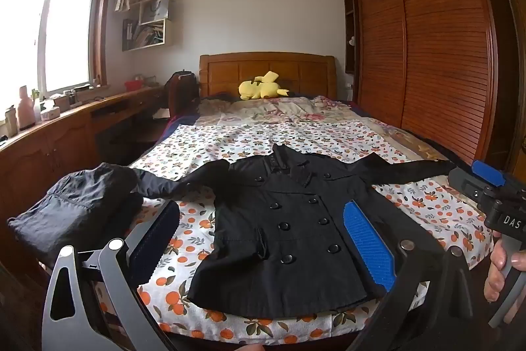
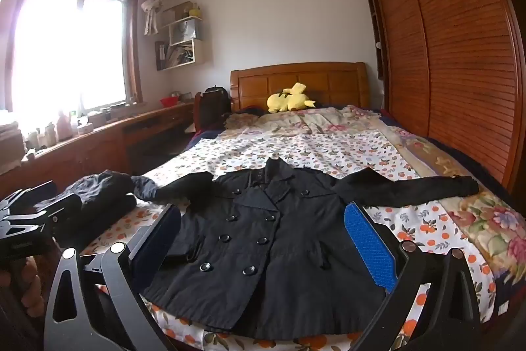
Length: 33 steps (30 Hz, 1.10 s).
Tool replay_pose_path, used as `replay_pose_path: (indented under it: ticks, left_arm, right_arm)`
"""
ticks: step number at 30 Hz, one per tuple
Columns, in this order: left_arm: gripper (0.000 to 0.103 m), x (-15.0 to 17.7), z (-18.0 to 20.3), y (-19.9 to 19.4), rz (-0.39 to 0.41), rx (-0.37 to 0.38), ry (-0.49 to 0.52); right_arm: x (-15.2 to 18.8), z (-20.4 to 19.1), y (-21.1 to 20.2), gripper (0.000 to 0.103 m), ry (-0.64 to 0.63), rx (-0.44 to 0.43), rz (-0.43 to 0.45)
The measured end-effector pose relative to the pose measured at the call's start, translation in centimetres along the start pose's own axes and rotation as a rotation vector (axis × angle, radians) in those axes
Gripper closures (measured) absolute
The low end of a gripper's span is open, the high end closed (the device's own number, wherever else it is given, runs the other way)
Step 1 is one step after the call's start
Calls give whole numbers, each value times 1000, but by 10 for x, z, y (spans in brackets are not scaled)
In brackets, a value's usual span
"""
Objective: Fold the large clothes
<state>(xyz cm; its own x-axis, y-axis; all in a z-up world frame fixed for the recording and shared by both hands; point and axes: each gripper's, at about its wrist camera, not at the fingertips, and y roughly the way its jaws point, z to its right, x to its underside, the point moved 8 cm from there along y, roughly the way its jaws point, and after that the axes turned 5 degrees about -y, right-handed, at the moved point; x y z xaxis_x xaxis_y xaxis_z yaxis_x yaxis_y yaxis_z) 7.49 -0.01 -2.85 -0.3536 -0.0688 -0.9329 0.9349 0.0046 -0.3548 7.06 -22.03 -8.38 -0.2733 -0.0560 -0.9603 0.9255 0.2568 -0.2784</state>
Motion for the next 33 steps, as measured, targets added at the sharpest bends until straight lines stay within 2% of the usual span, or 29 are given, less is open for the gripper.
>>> replay_pose_path:
  ticks: [33]
  left_arm:
    - [2,-3,5,-3,11,2,4]
  right_arm:
    - [0,9,-2,6,4,1,-2]
